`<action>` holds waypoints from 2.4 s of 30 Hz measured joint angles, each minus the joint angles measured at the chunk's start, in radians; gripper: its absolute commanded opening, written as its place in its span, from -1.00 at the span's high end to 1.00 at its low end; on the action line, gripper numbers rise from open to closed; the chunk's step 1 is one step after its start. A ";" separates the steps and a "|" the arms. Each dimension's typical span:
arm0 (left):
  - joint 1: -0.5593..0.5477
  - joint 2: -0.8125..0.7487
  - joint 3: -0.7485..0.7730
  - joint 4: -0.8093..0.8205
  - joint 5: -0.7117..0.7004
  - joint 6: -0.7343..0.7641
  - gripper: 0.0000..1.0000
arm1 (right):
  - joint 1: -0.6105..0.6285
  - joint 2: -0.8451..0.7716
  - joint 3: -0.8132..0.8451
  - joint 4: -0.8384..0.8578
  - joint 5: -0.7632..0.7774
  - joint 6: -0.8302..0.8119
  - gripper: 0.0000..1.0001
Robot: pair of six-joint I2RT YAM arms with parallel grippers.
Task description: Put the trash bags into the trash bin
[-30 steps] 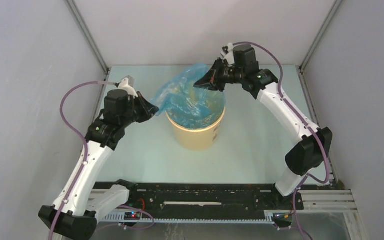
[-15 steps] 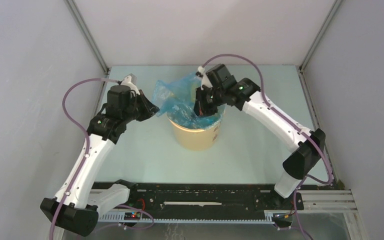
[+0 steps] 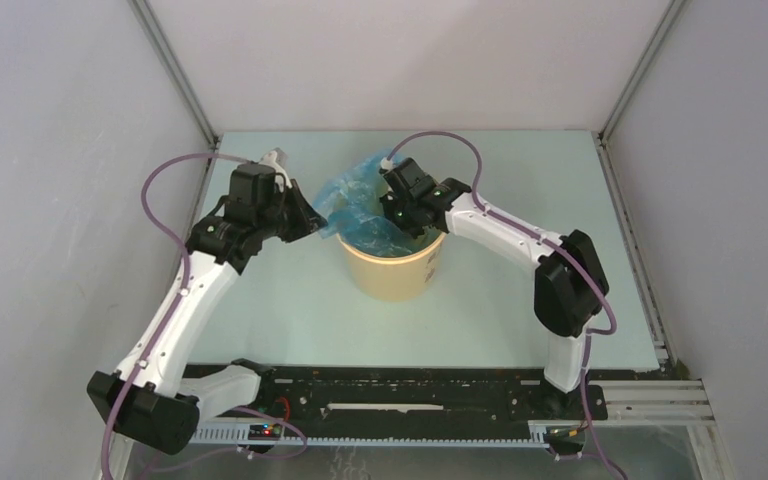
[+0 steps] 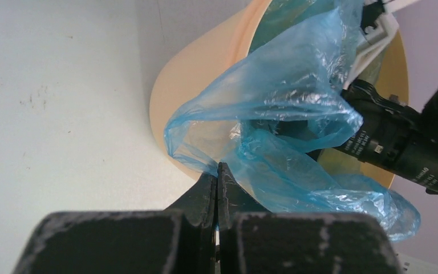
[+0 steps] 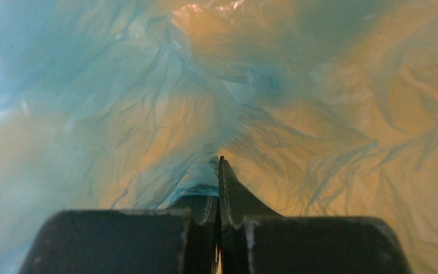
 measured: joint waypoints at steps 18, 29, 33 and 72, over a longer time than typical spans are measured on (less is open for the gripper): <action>-0.069 -0.140 0.052 -0.050 -0.024 0.080 1.00 | -0.097 -0.359 -0.045 -0.086 -0.237 -0.023 1.00; -0.080 -0.106 0.036 -0.018 0.021 0.076 1.00 | -0.129 -0.210 -0.007 0.233 -0.192 -0.013 1.00; -0.080 -0.087 0.036 -0.021 0.024 0.075 1.00 | -0.093 -0.138 -0.007 0.334 -0.113 -0.008 1.00; -0.081 -0.021 0.139 -0.077 -0.219 0.159 1.00 | -0.250 -0.207 0.077 -0.129 -0.582 -0.039 1.00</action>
